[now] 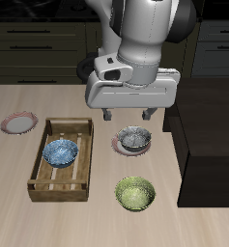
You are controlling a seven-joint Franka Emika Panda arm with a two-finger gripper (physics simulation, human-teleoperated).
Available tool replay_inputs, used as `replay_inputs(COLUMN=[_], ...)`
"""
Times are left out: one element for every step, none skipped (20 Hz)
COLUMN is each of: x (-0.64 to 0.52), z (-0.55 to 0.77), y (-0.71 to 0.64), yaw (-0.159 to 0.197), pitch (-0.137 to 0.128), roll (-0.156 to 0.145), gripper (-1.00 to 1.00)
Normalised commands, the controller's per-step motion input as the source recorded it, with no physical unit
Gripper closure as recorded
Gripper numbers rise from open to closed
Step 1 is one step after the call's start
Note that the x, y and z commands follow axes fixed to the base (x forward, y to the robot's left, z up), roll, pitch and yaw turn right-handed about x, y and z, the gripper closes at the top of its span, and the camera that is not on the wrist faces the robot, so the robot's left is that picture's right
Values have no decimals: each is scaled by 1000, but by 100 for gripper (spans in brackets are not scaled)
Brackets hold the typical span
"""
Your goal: Place the black bowl onto the plate that is in the table center and place the green bowl onto the plate that is next to the blue bowl
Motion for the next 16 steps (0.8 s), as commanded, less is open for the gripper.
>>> replay_inputs(x=[259,242,230,254,430,95,172,73,21,168,207,101,69,56,165,13], z=[-23,-102,31,68,67,-82,1,34,-43,-76,-288,-194,-248,-174,-205,-230], y=[74,90,-73,-57,-54,13,147,1,126,126,-16,-72,36,-42,17,0], yaw=[60,92,24,-18,-50,9,44,52,24,136,120,-45,103,9,71,81], pitch=[-14,23,-10,12,3,5,0,-8,-8,1,37,50,56,23,20,44], roll=[-25,41,-24,-29,31,-7,88,-24,77,102,11,-25,23,15,-48,19], gripper=[-100,-100,-100,-100,-100,-100,-100,-100,-100,-100,-100,-100,-100,-100,-100,-100])
